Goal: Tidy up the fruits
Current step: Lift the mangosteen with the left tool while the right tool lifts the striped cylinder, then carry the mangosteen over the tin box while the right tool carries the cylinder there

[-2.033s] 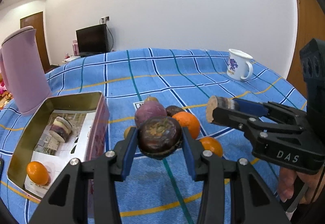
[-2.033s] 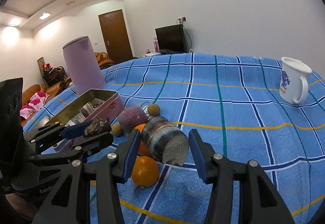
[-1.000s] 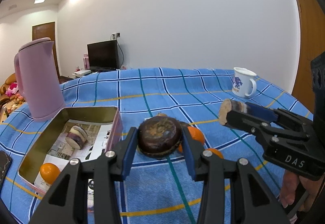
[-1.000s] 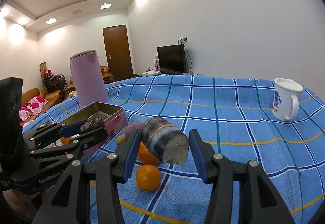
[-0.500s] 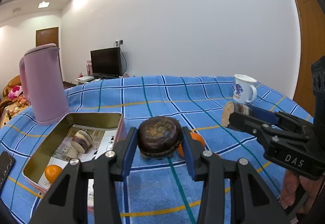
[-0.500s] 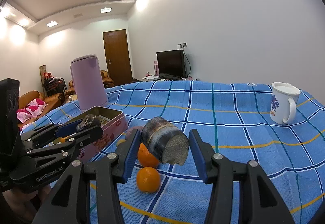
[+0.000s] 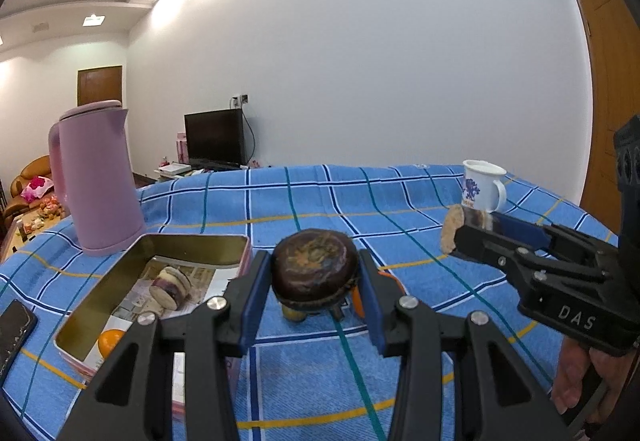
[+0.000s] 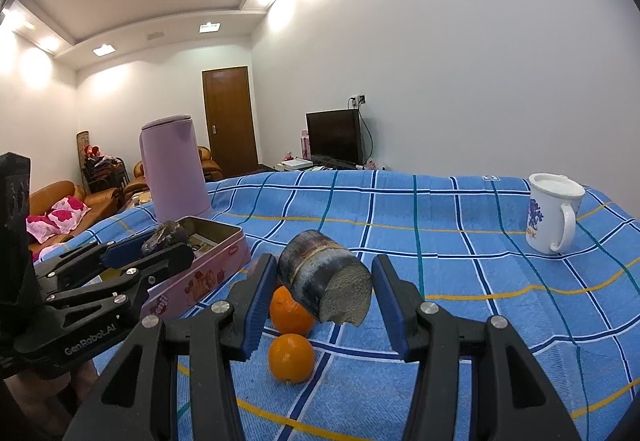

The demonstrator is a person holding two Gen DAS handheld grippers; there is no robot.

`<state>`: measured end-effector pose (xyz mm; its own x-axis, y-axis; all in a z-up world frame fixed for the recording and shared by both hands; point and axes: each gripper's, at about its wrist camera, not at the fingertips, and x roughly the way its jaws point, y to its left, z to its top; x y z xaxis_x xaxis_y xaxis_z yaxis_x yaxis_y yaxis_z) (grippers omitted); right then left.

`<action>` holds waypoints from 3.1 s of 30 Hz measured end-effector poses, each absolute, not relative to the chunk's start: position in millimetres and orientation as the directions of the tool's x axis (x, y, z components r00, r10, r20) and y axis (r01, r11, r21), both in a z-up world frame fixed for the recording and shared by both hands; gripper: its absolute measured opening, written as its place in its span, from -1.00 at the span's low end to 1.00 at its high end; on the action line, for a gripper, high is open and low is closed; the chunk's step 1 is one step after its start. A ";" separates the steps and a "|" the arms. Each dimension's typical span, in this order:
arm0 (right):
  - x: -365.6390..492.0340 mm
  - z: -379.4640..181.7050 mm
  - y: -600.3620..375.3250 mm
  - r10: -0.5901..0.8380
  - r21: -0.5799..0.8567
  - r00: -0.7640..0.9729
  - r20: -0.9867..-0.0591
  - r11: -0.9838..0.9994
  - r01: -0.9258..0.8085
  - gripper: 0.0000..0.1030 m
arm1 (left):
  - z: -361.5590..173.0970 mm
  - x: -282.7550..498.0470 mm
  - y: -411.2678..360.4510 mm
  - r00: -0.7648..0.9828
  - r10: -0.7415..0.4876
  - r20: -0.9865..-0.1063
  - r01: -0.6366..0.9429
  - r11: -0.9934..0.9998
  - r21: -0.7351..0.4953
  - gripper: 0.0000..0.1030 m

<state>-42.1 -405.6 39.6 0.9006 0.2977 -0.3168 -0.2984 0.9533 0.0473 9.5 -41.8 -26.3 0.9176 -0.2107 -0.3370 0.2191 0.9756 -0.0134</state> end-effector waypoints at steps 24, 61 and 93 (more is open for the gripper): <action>-40.2 40.2 -391.3 0.313 0.037 0.901 -0.299 0.948 -0.317 -0.01 | -25.7 14.8 -27.9 0.928 -0.168 -0.333 0.171 0.985 -0.021 -0.14; -13.6 35.7 -312.5 0.423 0.037 0.840 -0.340 0.899 -0.437 -0.01 | -31.0 35.9 26.7 0.925 -0.067 -0.373 0.055 0.998 -0.042 -0.14; 13.5 29.6 -256.7 0.470 0.027 0.786 -0.402 0.864 -0.503 -0.01 | -39.2 57.1 78.0 0.885 0.043 -0.463 -0.066 0.997 -0.034 -0.14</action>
<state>13.5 -256.7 29.6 0.7859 0.4702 -0.4015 -0.5030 0.8638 0.0271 57.1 78.0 -39.2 0.8853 0.0432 -0.4630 -0.0665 0.9972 -0.0341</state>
